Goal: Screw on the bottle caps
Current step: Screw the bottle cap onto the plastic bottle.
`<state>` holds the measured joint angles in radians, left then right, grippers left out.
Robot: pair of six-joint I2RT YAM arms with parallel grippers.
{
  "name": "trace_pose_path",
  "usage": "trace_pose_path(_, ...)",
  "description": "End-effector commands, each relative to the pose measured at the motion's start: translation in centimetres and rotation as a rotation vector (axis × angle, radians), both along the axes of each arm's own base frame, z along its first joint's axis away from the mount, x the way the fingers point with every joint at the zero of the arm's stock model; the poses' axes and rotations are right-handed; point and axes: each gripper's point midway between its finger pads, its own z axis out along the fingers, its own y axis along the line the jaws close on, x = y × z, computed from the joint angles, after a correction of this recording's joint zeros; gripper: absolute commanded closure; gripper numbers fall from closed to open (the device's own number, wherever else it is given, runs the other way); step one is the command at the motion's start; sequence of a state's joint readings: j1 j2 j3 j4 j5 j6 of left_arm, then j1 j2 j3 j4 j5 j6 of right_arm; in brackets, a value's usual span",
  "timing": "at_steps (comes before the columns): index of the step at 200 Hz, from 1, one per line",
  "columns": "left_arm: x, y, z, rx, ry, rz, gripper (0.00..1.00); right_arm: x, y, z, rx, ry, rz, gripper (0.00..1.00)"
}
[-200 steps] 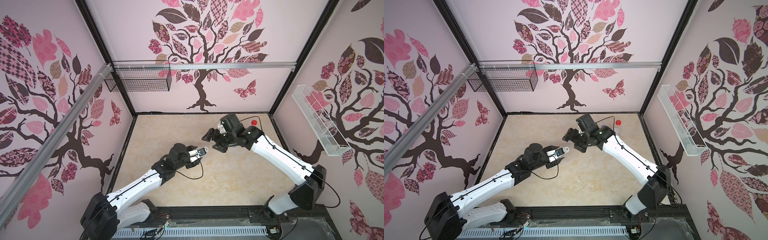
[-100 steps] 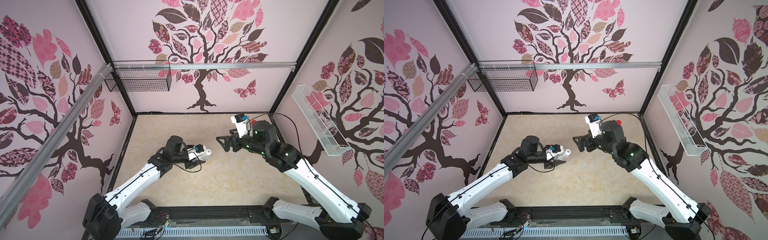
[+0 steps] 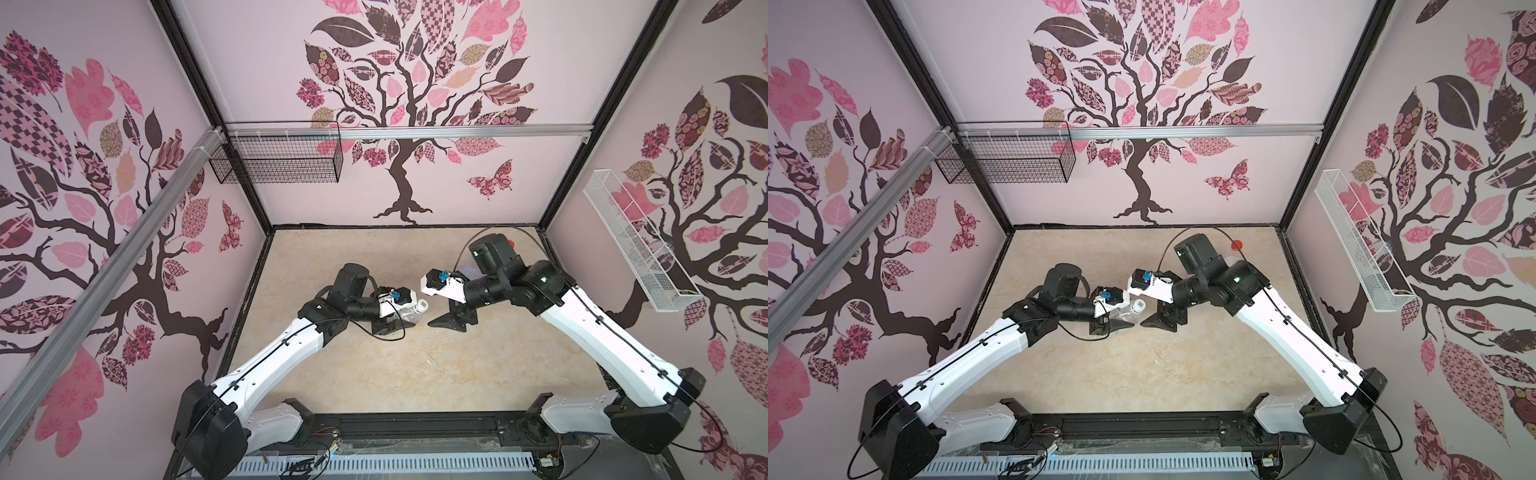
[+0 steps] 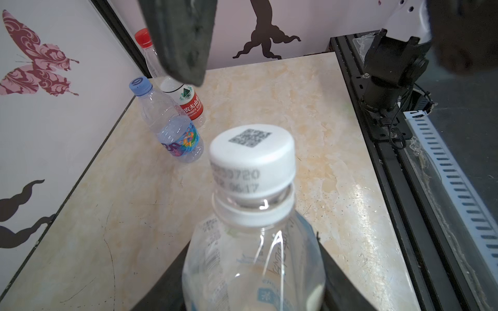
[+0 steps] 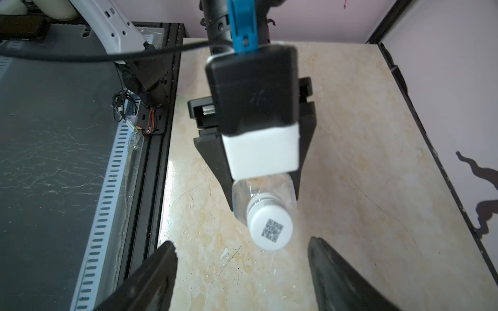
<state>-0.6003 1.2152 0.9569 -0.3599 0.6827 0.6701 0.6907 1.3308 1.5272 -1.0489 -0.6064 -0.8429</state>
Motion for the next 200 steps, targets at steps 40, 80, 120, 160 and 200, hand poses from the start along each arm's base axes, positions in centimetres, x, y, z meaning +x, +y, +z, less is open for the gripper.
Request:
trace_pose_path(40, -0.4, -0.1, 1.1, -0.009, -0.024, -0.04, 0.6, -0.1, 1.5, 0.7, 0.016, 0.01, 0.108, 0.31)
trace_pose_path(80, -0.6, -0.1, 1.1, -0.013, -0.022, -0.05, 0.6, 0.1, 1.3, -0.5, -0.011, 0.023, 0.099, 0.38)
trace_pose_path(120, -0.6, -0.2, 1.4, -0.022, -0.034, -0.053, 0.6, 0.8, 1.2, -1.5, -0.01, 0.044, 0.078, 0.42)
trace_pose_path(160, -0.6, -0.2, 1.4, -0.023, -0.034, -0.055, 0.6, 1.1, 1.1, -1.2, 0.011, 0.054, 0.067, 0.45)
trace_pose_path(200, -0.5, -0.3, 1.6, -0.03, -0.037, -0.055, 0.6, 1.0, 1.2, -1.6, 0.011, 0.078, 0.075, 0.5)
